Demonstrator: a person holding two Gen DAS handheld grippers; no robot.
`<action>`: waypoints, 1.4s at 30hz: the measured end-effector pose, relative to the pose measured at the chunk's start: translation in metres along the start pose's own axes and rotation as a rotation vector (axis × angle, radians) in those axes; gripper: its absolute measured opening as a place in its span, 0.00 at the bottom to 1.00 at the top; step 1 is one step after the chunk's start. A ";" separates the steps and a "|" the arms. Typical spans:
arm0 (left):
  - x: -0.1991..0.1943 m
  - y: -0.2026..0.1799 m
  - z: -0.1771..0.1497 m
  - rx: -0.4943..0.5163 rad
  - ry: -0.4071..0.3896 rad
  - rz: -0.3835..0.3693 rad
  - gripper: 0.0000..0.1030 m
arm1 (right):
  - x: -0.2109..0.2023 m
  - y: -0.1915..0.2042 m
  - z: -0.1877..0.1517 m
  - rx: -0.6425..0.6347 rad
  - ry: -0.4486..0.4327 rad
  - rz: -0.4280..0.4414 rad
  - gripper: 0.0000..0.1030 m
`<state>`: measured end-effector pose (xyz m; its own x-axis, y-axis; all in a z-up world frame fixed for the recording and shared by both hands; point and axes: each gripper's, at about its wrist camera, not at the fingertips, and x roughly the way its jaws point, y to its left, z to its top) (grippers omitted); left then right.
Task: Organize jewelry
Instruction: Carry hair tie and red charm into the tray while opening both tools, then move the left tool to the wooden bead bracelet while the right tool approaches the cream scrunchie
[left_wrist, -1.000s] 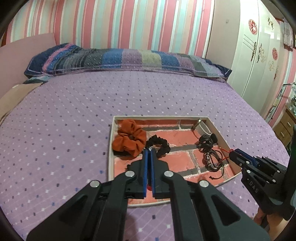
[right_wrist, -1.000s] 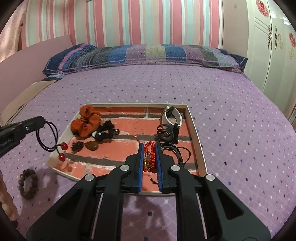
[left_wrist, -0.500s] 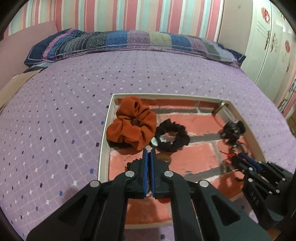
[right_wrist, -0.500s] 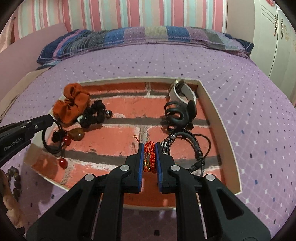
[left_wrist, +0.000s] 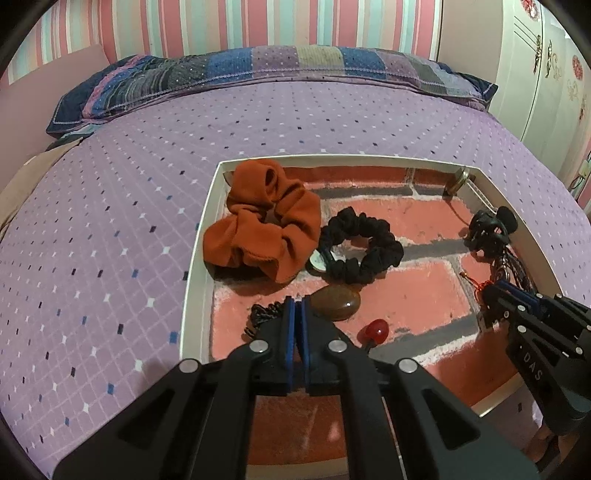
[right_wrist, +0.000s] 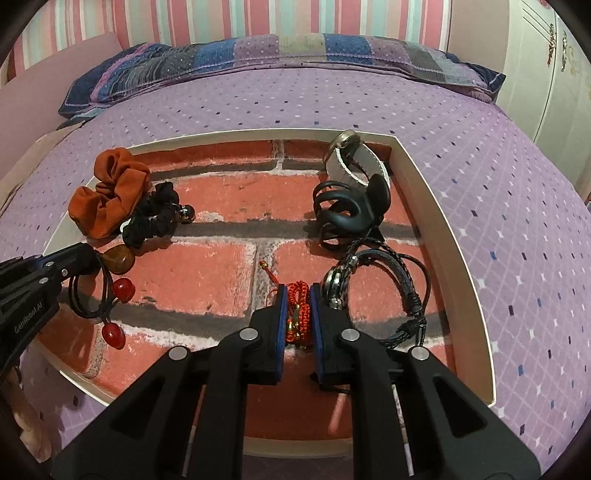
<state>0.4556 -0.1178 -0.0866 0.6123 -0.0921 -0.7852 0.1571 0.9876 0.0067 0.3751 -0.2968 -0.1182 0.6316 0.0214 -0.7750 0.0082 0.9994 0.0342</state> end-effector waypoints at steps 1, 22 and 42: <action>0.000 -0.001 -0.001 0.006 0.001 0.000 0.04 | 0.000 -0.001 0.000 0.005 0.002 0.003 0.13; -0.072 0.027 -0.017 -0.025 -0.029 -0.074 0.29 | -0.072 -0.020 -0.010 0.089 -0.061 -0.005 0.78; -0.157 0.111 -0.108 -0.061 -0.124 0.079 0.70 | -0.182 -0.021 -0.098 -0.028 -0.192 -0.136 0.90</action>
<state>0.2930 0.0200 -0.0292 0.7125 -0.0253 -0.7012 0.0601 0.9979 0.0250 0.1842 -0.3194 -0.0400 0.7624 -0.1167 -0.6365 0.0839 0.9931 -0.0816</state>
